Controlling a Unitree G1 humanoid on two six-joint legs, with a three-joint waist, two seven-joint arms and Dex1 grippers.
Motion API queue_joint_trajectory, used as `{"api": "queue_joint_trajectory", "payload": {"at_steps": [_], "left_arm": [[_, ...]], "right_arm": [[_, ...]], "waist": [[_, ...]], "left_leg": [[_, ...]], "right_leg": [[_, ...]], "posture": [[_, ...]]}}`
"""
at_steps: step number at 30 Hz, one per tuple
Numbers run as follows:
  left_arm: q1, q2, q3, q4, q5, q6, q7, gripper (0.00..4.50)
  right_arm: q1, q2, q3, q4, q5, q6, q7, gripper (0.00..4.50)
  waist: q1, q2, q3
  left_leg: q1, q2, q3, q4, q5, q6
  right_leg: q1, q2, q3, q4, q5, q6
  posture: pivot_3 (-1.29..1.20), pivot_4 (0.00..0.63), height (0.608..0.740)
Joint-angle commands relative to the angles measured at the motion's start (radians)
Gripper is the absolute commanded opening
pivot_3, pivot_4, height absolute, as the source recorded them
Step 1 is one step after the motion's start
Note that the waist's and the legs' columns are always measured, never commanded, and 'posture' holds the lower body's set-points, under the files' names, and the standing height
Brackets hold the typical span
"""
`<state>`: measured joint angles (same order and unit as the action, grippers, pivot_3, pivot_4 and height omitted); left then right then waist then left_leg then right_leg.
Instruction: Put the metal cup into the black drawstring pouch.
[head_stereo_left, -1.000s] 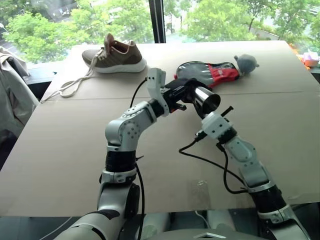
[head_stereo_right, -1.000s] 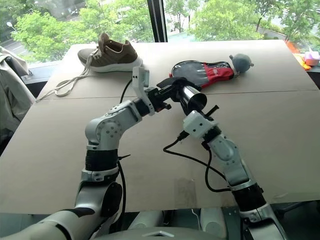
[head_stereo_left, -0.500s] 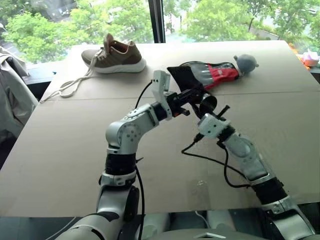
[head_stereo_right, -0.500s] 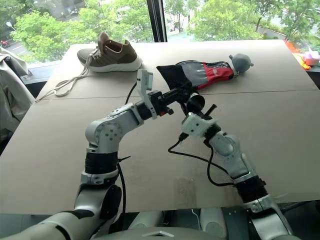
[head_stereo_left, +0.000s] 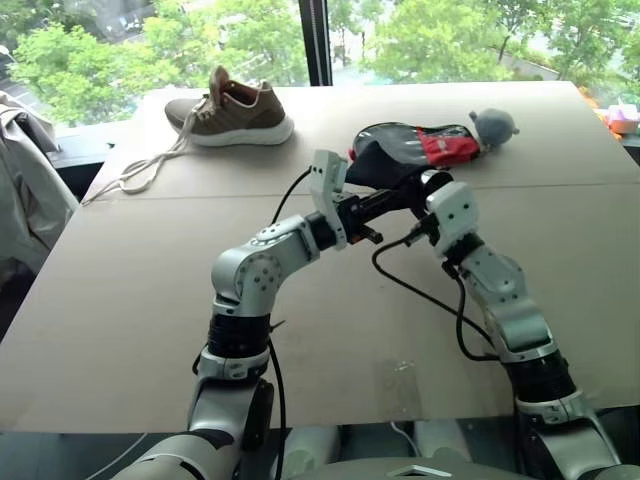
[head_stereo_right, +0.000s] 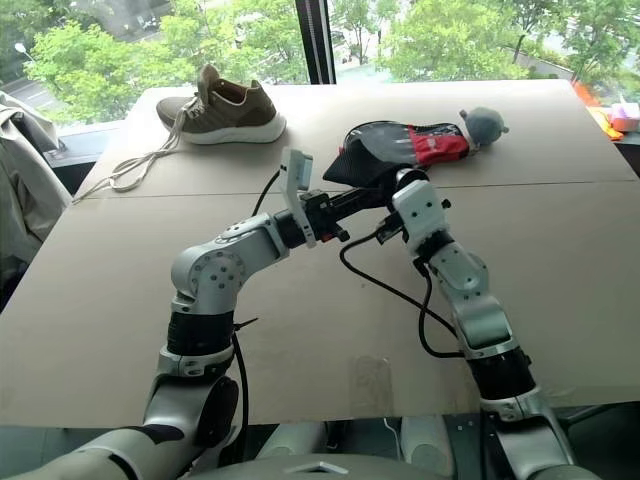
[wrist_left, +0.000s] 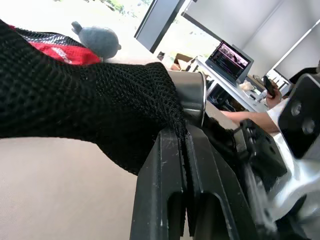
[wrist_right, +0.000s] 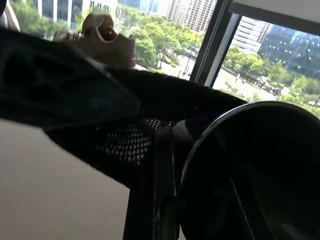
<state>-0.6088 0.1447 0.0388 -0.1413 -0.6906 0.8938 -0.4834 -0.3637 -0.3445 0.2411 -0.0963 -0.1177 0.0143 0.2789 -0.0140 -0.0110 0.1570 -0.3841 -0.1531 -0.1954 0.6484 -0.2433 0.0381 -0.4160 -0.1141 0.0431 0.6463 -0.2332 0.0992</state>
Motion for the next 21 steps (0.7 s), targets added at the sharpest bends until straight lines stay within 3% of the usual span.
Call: {"api": "queue_joint_trajectory", "payload": {"at_steps": [1,6,11,21], "left_arm": [[-0.02,-0.003,0.013,-0.045,-0.033,-0.028,-0.024,0.0],[-0.008,0.007,-0.018,-0.073,-0.022,-0.051,-0.055,0.0],[0.015,0.017,-0.056,-0.114,-0.031,-0.083,-0.114,0.0],[0.08,0.067,-0.116,-0.165,-0.024,-0.125,-0.216,0.0]], "right_arm": [[-0.032,-0.097,0.096,0.042,-0.241,-0.098,-0.008,0.04],[-0.038,-0.073,0.1,0.056,-0.259,-0.103,-0.001,0.04],[-0.063,-0.117,0.141,0.075,-0.372,-0.1,0.05,0.04],[-0.044,0.212,-0.147,0.009,0.105,0.167,0.018,0.04]], "waist": [[-0.004,0.0,0.0],[0.0,0.0,0.0],[0.002,0.0,0.0],[0.002,0.0,0.0]], "left_leg": [[0.0,0.0,0.001,0.0,0.0,0.0],[0.0,0.001,0.001,0.0,0.0,-0.001],[0.0,0.001,0.001,0.001,0.0,-0.001],[0.0,0.001,0.0,0.0,0.0,-0.001]], "right_leg": [[0.0,0.0,0.001,0.001,0.0,0.0],[0.0,0.001,0.001,0.001,0.0,0.0],[0.001,0.0,0.001,0.0,0.0,0.0],[0.001,0.001,0.001,-0.001,0.0,0.0]], "posture": [[0.0,0.15,0.74],[0.0,0.15,0.74],[0.0,0.15,0.74],[0.0,0.15,0.74]]}}
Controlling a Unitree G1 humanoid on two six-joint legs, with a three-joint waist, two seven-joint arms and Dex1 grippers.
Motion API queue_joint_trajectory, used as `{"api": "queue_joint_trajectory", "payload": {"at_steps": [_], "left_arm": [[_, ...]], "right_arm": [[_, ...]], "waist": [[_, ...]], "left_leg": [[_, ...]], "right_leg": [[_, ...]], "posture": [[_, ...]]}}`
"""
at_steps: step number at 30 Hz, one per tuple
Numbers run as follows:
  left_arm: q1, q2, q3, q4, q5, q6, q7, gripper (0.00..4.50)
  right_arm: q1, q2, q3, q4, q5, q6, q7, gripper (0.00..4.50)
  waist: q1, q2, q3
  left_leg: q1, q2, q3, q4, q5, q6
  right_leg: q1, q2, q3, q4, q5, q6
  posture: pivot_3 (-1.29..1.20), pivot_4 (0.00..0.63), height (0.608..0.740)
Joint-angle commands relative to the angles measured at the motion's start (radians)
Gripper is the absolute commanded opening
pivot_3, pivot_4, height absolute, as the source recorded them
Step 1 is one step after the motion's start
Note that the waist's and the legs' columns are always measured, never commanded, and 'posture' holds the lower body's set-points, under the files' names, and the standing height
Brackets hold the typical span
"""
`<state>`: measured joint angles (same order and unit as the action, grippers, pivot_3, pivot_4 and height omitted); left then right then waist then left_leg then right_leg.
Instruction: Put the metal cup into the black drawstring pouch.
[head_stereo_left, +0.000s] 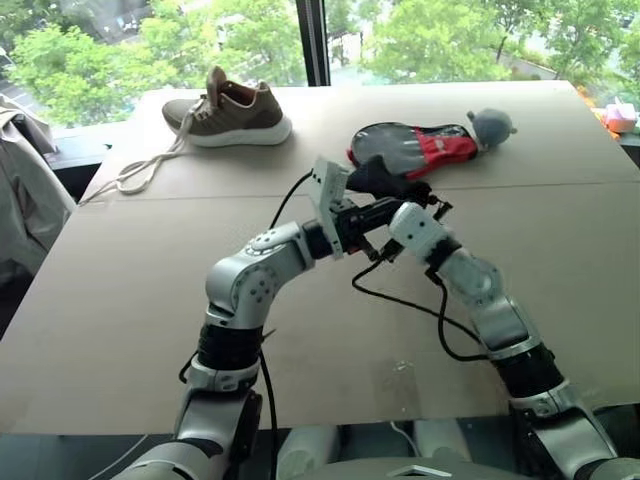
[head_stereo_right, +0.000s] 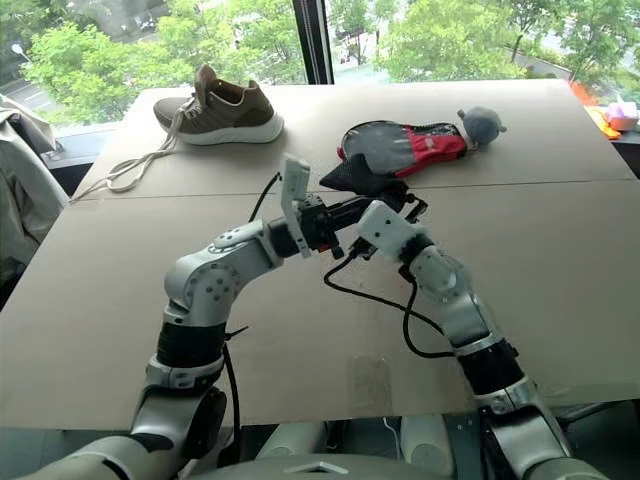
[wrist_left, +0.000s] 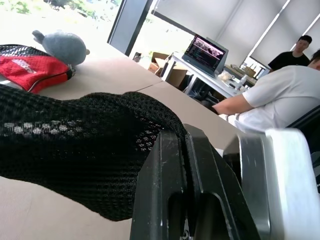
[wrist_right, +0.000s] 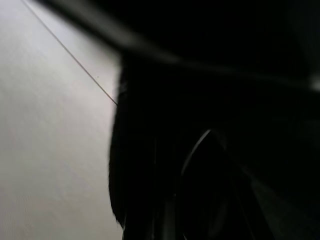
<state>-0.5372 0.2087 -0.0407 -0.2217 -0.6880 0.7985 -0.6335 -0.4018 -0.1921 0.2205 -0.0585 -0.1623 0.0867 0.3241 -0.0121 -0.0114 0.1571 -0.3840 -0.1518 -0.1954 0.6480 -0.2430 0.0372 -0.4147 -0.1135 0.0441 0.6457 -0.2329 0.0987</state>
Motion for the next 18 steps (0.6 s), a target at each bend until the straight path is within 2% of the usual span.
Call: {"api": "queue_joint_trajectory", "payload": {"at_steps": [1,6,10,12,16,18], "left_arm": [[0.012,0.006,-0.04,-0.086,-0.027,-0.033,-0.067,0.0],[0.016,0.007,-0.036,-0.083,-0.026,-0.048,-0.055,0.0],[-0.002,-0.012,-0.005,-0.039,-0.006,-0.067,0.005,0.0],[-0.018,-0.026,0.013,-0.01,0.003,-0.07,0.043,0.0],[-0.058,-0.047,0.036,0.05,0.032,-0.075,0.112,0.0],[-0.069,-0.049,0.034,0.07,0.049,-0.072,0.137,0.0]], "right_arm": [[-0.005,0.077,-0.144,-0.036,0.184,0.107,-0.02,0.04],[-0.007,0.161,-0.237,-0.043,0.322,0.168,-0.071,0.04],[0.003,0.122,-0.202,-0.049,0.299,0.141,-0.036,0.04],[0.011,0.118,-0.196,-0.067,0.339,0.189,-0.013,0.75],[0.016,0.08,-0.153,-0.082,0.308,0.195,0.002,2.12],[0.011,0.035,-0.12,-0.096,0.306,0.232,0.055,2.98]], "waist": [[0.002,0.0,0.0],[0.0,0.0,0.0],[-0.002,0.001,0.0],[-0.002,0.001,0.0],[-0.002,0.001,0.0],[-0.002,0.0,0.0]], "left_leg": [[0.0,0.0,0.0,0.0,0.0,0.0],[0.0,0.0,0.0,0.0,0.0,0.0],[0.0,0.001,0.0,-0.001,0.0,0.0],[0.0,0.0,0.0,-0.001,0.0,0.0],[0.0,0.0,0.0,-0.001,0.0,0.0],[0.0,0.0,0.0,-0.001,0.0,0.0]], "right_leg": [[0.0,0.0,0.0,0.0,0.0,0.0],[0.0,0.0,0.0,0.0,0.0,-0.001],[0.0,0.001,0.0,0.0,0.0,-0.001],[0.0,0.001,0.0,0.0,0.0,-0.001],[0.0,0.001,0.0,0.0,0.0,-0.001],[0.0,0.001,0.0,0.0,0.0,-0.001]], "posture": [[0.0,0.15,0.74],[0.0,0.15,0.74],[0.0,0.15,0.74],[0.0,0.15,0.74],[0.0,0.15,0.74],[0.0,0.15,0.74]]}}
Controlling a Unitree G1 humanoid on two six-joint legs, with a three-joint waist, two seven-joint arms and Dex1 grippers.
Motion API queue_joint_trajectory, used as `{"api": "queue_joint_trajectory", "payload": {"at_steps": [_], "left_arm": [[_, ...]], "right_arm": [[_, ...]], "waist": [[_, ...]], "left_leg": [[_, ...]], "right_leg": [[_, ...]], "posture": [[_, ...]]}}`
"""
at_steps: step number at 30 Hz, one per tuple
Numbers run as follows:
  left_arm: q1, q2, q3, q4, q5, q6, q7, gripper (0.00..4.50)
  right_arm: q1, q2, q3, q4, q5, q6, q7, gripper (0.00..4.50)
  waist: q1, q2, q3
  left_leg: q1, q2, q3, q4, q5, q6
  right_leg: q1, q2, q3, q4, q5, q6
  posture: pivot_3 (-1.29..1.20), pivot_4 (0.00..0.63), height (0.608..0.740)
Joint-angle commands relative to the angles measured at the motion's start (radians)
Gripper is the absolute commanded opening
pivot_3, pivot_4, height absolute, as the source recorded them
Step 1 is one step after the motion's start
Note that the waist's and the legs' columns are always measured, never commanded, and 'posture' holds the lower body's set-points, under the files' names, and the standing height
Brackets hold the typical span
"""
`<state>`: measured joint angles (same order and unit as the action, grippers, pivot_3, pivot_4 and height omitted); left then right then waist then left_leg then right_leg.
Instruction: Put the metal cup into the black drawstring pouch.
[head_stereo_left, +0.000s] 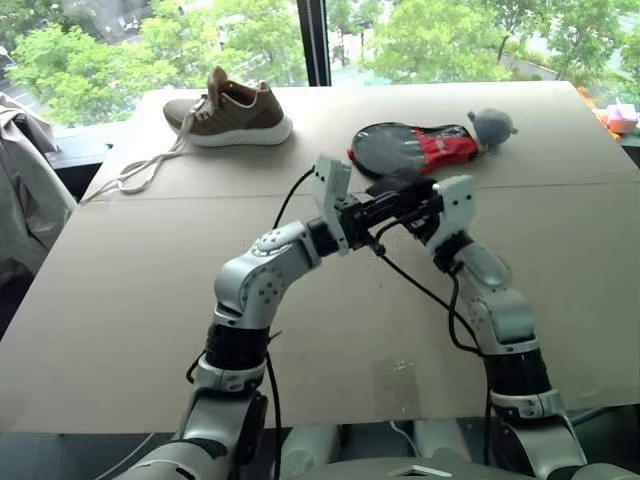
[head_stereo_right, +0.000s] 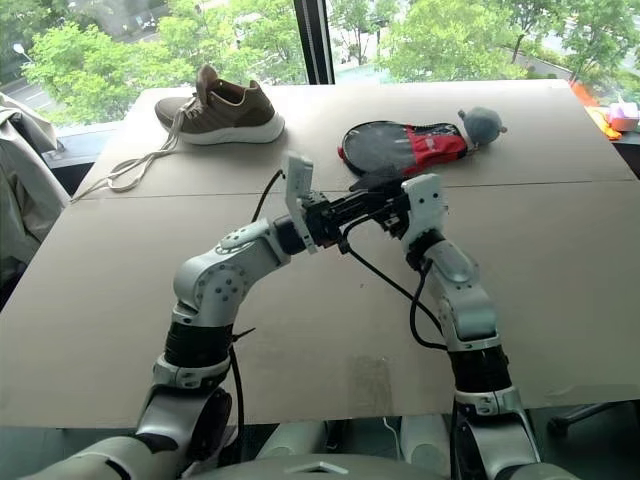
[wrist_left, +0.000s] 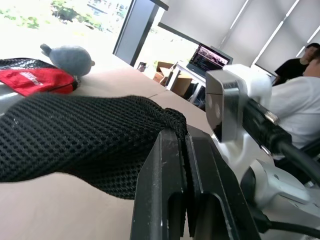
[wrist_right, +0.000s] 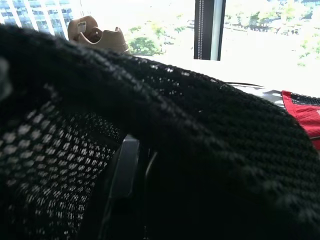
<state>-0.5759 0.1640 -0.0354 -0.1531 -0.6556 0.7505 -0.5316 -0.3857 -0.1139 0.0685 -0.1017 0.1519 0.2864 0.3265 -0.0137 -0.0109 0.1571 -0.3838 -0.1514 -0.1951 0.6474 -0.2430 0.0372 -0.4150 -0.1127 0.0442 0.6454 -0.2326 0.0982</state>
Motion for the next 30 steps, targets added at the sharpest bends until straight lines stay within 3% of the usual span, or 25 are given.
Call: {"api": "queue_joint_trajectory", "payload": {"at_steps": [1,5,10,16,21,24,30], "left_arm": [[-0.033,-0.005,0.029,0.007,0.022,-0.023,0.042,0.0],[-0.047,0.013,0.04,0.075,0.08,-0.041,0.09,0.0],[-0.069,0.014,0.059,0.12,0.109,-0.058,0.108,0.0],[-0.072,0.018,0.062,0.116,0.115,-0.048,0.1,0.0],[-0.078,0.02,0.068,0.113,0.114,-0.036,0.098,0.0],[-0.086,0.021,0.072,0.121,0.114,-0.035,0.096,0.0],[-0.092,0.009,0.079,0.124,0.111,-0.031,0.102,0.0]], "right_arm": [[-0.008,-0.059,0.043,-0.058,-0.009,0.042,0.067,2.98],[-0.025,-0.215,0.111,-0.191,-0.035,0.1,0.196,2.98],[-0.003,-0.323,0.095,-0.336,0.04,0.173,0.3,2.98],[0.008,-0.384,-0.07,-0.51,0.306,0.403,0.339,2.98],[0.054,-0.405,-0.185,-0.496,0.401,0.409,0.347,2.98],[0.085,-0.419,-0.169,-0.445,0.336,0.364,0.318,2.98],[0.15,-0.418,0.033,-0.244,0.084,0.186,0.266,2.98]], "waist": [[-0.001,0.0,0.0],[0.001,0.0,0.0],[0.003,0.0,0.0],[0.007,-0.001,0.0],[0.018,-0.001,0.0],[0.019,-0.001,0.0],[0.025,-0.001,0.0]], "left_leg": [[0.0,0.0,0.0,0.0,0.0,0.0],[-0.001,0.0,0.0,0.0,0.0,0.0],[-0.001,0.0,-0.001,0.0,0.0,0.0],[-0.003,0.0,-0.002,0.001,0.0,0.0],[-0.002,0.0,-0.002,0.001,0.0,0.0],[-0.002,0.0,-0.001,0.001,0.0,0.0],[-0.002,0.0,-0.001,0.001,0.0,0.0]], "right_leg": [[0.0,0.0,0.0,0.0,0.0,0.0],[0.0,0.0,0.0,0.0,0.0,0.0],[0.0,0.0,-0.001,-0.001,0.0,0.0],[0.0,-0.001,-0.002,-0.003,0.0,0.0],[0.0,-0.002,-0.003,-0.003,0.0,0.001],[0.0,-0.002,-0.003,-0.003,0.0,0.001],[0.0,-0.002,-0.003,-0.002,0.0,0.001]], "posture": [[0.0,0.15,0.74],[0.0,0.15,0.74],[0.0,0.15,0.74],[0.0,0.15,0.74],[0.0,0.15,0.74],[0.0,0.15,0.74],[0.0,0.15,0.74]]}}
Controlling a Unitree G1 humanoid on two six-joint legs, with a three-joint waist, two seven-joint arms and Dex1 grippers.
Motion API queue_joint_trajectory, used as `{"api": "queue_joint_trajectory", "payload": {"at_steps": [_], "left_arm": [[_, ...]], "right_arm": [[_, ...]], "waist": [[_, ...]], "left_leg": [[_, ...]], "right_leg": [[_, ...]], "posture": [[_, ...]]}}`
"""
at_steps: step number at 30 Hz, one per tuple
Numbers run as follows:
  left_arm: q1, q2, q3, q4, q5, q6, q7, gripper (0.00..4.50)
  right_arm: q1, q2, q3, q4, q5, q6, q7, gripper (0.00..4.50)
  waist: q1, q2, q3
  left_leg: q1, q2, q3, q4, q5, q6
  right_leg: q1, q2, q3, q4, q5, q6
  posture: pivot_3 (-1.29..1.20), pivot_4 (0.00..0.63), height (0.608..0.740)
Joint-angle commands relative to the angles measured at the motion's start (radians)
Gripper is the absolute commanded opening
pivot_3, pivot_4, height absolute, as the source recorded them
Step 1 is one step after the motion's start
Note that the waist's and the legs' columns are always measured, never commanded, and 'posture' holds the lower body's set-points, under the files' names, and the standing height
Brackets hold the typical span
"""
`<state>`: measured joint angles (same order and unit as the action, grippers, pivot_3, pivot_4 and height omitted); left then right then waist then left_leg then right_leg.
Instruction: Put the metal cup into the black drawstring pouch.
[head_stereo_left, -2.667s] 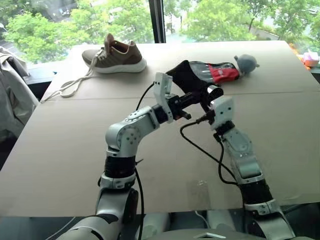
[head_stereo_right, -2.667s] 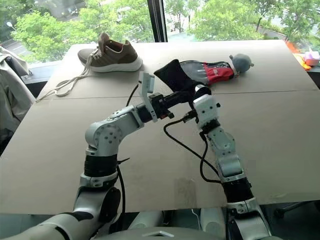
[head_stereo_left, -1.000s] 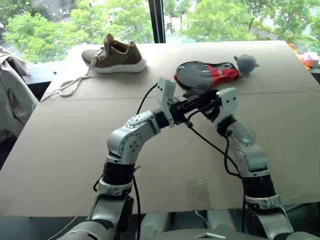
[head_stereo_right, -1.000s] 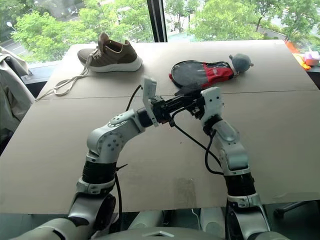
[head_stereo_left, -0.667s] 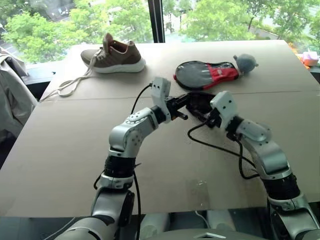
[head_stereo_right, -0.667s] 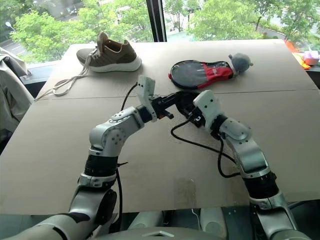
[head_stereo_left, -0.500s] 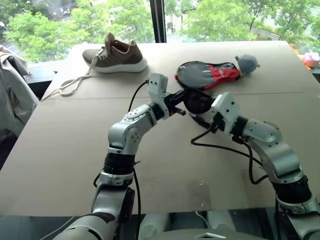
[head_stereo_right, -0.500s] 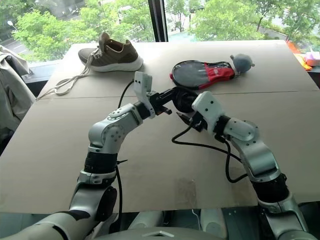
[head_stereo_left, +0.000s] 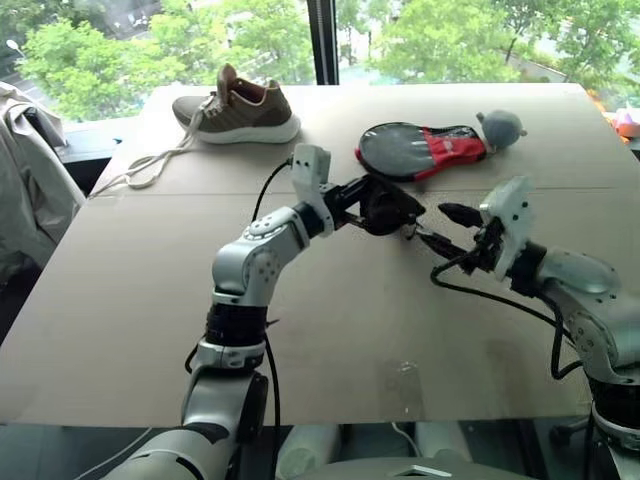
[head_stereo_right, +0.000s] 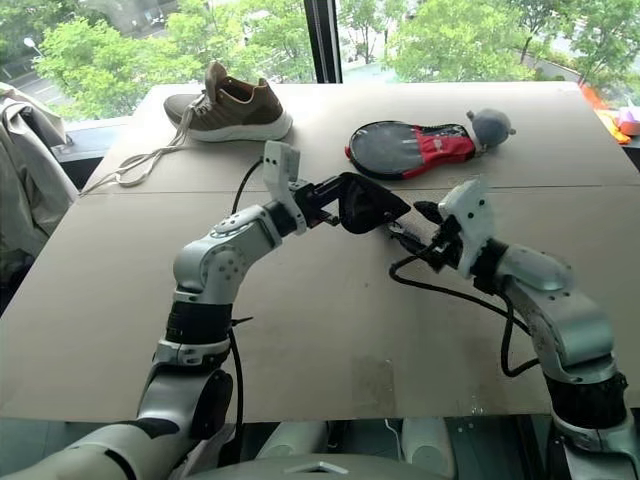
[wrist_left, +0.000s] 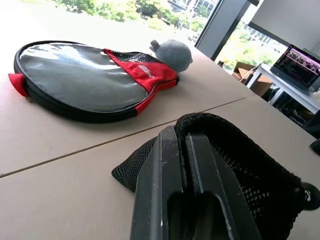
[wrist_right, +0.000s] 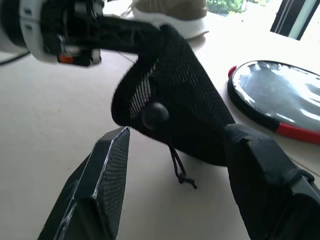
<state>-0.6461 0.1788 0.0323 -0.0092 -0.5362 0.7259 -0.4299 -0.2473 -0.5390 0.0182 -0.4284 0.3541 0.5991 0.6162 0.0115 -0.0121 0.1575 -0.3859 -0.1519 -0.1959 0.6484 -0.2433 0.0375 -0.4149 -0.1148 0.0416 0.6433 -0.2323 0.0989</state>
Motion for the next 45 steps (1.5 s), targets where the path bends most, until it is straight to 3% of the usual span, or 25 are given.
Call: {"api": "queue_joint_trajectory", "payload": {"at_steps": [1,11,22,25,29,38,45], "left_arm": [[-0.021,-0.007,0.008,-0.021,-0.003,-0.009,0.001,0.0],[-0.015,-0.007,0.016,-0.035,-0.005,-0.005,0.005,0.0],[-0.006,-0.013,0.016,-0.046,-0.008,0.0,0.015,0.0],[-0.008,-0.015,0.019,-0.045,-0.008,-0.001,0.02,0.0],[-0.004,-0.018,0.02,-0.049,-0.009,-0.001,0.024,0.0],[0.008,-0.018,0.024,-0.056,-0.005,-0.012,0.03,0.0],[0.032,-0.028,0.035,-0.076,-0.015,-0.033,0.031,0.0]], "right_arm": [[0.016,0.017,0.113,0.123,-0.154,-0.17,-0.03,2.98],[-0.047,0.171,0.166,0.44,-0.297,-0.484,-0.102,2.98],[-0.107,0.25,0.159,0.586,-0.314,-0.569,-0.117,2.98],[-0.11,0.266,0.145,0.589,-0.3,-0.57,-0.119,2.22],[-0.106,0.262,0.137,0.59,-0.302,-0.562,-0.112,0.17],[-0.13,0.246,0.046,0.532,-0.279,-0.548,-0.173,0.07],[-0.263,0.134,-0.073,0.496,-0.337,-0.6,-0.255,0.07]], "waist": [[-0.001,0.0,0.0],[-0.001,0.0,0.0],[-0.005,0.0,0.0],[-0.009,0.0,0.0],[-0.018,0.0,0.0],[-0.022,0.0,0.0],[-0.023,0.0,0.0]], "left_leg": [[0.0,0.0,0.0,0.0,0.0,0.0],[0.0,0.0,0.0,0.001,0.0,0.0],[0.001,0.0,0.0,0.001,0.0,0.0],[0.001,0.0,0.0,0.001,0.0,0.0],[0.001,0.0,0.0,0.001,0.0,0.0],[0.001,0.0,0.0,0.001,0.0,0.0],[0.001,0.0,0.0,0.001,0.0,0.0]], "right_leg": [[0.0,0.0,0.0,0.0,0.0,0.0],[0.0,0.0,0.001,0.0,0.0,0.0],[0.0,0.001,0.001,0.001,0.0,0.0],[0.0,0.001,0.001,0.001,0.0,0.0],[0.0,0.001,0.001,0.001,0.0,0.0],[0.0,0.001,0.001,0.001,0.0,0.0],[0.0,0.001,0.001,0.001,0.0,0.0]], "posture": [[0.0,0.15,0.74],[0.0,0.15,0.74],[0.0,0.15,0.74],[0.0,0.15,0.74],[0.0,0.15,0.74],[0.0,0.15,0.74],[0.0,0.15,0.74]]}}
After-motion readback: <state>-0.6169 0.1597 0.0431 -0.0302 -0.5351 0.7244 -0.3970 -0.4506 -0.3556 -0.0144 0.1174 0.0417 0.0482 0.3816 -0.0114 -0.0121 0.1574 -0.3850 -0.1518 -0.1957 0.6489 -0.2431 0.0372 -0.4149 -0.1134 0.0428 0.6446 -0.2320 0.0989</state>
